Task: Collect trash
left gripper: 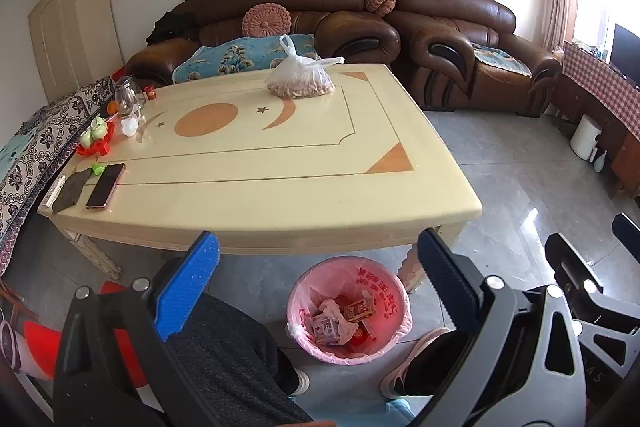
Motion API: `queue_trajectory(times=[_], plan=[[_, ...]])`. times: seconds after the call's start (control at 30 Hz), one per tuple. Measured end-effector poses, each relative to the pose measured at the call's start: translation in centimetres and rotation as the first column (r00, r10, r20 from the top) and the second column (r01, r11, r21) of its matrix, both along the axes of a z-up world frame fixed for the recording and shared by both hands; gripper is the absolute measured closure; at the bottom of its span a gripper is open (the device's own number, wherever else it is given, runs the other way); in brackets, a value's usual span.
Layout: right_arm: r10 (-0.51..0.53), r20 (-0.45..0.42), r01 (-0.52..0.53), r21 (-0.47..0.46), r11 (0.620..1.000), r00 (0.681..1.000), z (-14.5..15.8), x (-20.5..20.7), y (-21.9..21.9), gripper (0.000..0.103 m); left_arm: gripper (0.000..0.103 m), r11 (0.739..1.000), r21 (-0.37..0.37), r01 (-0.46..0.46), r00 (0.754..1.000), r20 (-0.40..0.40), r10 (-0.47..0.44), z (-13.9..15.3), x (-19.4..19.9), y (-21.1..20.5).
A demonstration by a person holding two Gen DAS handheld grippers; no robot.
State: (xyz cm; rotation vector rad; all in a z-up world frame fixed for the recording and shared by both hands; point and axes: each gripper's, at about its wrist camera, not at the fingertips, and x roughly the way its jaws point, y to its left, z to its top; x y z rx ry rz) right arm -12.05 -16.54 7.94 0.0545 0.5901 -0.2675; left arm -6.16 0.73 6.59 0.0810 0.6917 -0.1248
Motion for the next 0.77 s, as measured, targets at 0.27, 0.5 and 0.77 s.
queue_trajectory(times=[0.27, 0.5, 0.77], plan=[[0.007, -0.001, -0.007, -0.011, 1.0, 1.0, -0.19, 0.24, 0.41, 0.007, 0.006, 1.0, -0.005, 0.009, 1.0, 0.011, -0.009, 0.03, -0.24, 0.11], [0.011, 0.001, -0.011, -0.011, 1.0, 1.0, -0.15, 0.11, 0.62, 0.007, 0.006, 1.0, -0.008, 0.007, 1.0, 0.01, -0.007, 0.05, -0.07, 0.2], [0.022, -0.005, -0.022, -0.008, 1.0, 1.0, -0.38, 0.29, 0.69, 0.007, 0.006, 1.0, -0.005, -0.006, 1.0, -0.008, 0.006, 0.03, 0.21, 0.32]])
